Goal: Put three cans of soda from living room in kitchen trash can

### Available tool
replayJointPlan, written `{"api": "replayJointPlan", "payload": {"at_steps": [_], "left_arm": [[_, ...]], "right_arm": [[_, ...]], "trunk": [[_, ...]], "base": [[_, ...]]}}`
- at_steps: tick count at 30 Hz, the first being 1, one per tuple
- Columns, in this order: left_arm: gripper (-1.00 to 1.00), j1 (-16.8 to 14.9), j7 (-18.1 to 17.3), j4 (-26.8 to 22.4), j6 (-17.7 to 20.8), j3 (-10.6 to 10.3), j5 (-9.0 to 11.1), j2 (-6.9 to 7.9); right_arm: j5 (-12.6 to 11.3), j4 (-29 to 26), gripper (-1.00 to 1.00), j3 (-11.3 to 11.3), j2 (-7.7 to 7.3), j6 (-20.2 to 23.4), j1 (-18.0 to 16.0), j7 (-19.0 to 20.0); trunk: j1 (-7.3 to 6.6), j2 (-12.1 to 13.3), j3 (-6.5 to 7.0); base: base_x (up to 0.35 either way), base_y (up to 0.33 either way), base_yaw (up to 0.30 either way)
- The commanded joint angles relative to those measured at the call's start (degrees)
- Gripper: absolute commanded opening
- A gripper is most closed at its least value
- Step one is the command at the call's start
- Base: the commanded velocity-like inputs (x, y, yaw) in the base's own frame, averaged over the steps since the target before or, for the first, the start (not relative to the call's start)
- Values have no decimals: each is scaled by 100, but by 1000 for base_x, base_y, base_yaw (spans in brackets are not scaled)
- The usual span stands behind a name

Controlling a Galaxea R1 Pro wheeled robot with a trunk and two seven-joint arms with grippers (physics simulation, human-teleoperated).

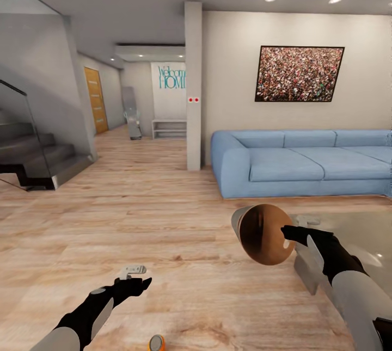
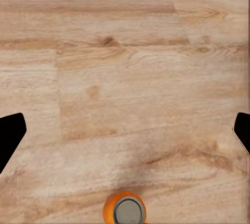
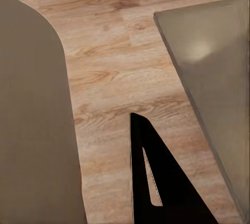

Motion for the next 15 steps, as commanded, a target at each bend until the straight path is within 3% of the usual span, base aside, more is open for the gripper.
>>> {"api": "replayJointPlan", "payload": {"at_steps": [1,7,15], "left_arm": [[100,0,0,1,-1,0,0,0],[100,0,0,1,1,3,2,0],[100,5,0,-8,-14,8,24,4]], "right_arm": [[-50,-9,-100,-11,0,3,-4,-1],[-50,-9,-100,-8,0,3,-4,-6],[-50,-9,-100,4,4,3,-4,-20]], "trunk": [[-1,-1,1],[-1,-1,1],[-1,-1,1]], "base": [[-51,-257,0],[-73,-231,0],[-16,-45,0]]}}
